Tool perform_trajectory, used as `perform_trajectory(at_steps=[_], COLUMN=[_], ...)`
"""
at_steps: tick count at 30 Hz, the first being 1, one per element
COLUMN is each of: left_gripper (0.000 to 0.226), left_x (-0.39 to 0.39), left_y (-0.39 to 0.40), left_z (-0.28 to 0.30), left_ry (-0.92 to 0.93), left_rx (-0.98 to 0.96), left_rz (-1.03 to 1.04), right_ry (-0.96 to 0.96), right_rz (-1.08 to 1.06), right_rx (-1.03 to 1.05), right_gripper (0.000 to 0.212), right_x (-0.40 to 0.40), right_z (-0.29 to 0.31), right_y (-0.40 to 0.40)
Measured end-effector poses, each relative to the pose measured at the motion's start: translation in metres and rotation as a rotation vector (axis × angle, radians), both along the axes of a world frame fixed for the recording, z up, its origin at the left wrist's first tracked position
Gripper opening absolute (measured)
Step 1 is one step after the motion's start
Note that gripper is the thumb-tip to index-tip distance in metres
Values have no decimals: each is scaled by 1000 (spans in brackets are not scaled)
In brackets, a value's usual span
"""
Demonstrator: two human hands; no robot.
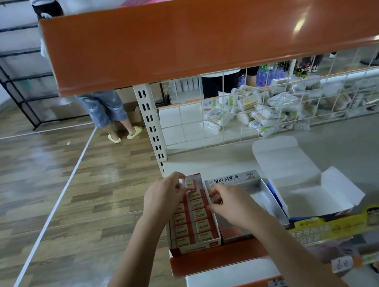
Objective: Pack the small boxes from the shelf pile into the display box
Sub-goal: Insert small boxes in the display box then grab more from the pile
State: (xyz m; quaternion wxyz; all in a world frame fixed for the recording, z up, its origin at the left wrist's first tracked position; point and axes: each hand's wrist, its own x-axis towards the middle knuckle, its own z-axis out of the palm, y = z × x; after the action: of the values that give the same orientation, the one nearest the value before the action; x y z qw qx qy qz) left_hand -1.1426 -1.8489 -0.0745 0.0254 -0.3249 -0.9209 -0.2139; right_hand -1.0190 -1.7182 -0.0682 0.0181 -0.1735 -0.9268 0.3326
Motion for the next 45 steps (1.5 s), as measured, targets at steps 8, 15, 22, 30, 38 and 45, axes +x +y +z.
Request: perform_trajectory(at_steps=[8,15,22,30,38,45], left_gripper=[39,40,29,23,25,27], left_x=[-3,-1,7,11,9,10], left_y=[7,19,20,22,20,25], left_z=[-1,-1,-8,-10,-2,25], left_ry=[76,75,101,144,109,79], left_rx=[-31,-50,-34,-164,-277,-343], left_rz=[-45,-60,42,73,-4,-33], right_ry=[-18,-27,-26,-7,-21,-70], right_rz=[-10,-17,-14,-17,-4,64], right_rx=[-3,29,7,-7,8,79], right_gripper=[31,30,31,29,32,20], right_x=[1,0,2,1,0,-2], right_z=[2,3,3,-2,-4,16], right_y=[-3,-4,-3,0,2,10])
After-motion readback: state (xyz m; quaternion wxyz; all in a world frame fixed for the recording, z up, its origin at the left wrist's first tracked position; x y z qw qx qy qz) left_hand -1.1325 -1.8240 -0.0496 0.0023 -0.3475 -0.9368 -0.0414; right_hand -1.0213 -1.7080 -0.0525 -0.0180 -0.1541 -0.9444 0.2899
